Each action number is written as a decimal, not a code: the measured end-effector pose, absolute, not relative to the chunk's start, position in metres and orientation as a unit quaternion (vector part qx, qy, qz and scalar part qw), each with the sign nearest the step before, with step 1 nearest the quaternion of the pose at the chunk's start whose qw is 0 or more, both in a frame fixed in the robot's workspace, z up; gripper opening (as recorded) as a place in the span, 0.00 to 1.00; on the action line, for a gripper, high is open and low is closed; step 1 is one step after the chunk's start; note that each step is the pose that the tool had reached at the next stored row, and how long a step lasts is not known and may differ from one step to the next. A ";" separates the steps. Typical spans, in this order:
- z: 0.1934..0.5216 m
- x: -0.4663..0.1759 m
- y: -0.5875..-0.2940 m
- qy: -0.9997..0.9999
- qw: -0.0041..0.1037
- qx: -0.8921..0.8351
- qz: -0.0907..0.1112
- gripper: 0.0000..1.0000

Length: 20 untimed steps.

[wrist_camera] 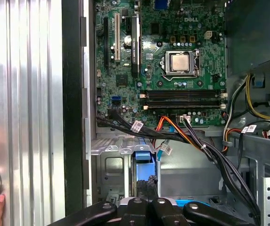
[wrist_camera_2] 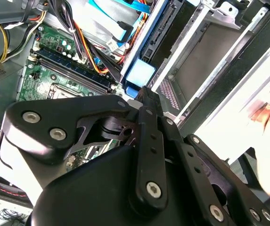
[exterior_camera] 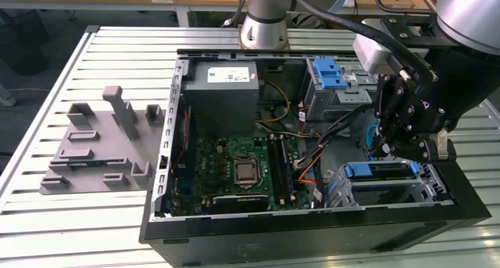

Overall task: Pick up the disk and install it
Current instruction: 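Insert the first disk wire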

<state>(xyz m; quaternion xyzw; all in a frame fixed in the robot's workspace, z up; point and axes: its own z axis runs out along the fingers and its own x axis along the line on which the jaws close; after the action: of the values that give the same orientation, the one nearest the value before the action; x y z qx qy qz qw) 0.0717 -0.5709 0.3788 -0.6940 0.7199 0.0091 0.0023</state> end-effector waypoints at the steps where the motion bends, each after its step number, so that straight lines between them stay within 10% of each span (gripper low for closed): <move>1: 0.379 0.072 -0.571 0.720 0.002 -0.694 0.009 0.11; 20: 0.379 0.099 -0.568 0.720 0.002 -0.694 0.009 0.11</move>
<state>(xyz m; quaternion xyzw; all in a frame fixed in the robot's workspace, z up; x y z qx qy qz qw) 0.0988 -0.5675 0.3788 -0.6940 0.7199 0.0090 0.0023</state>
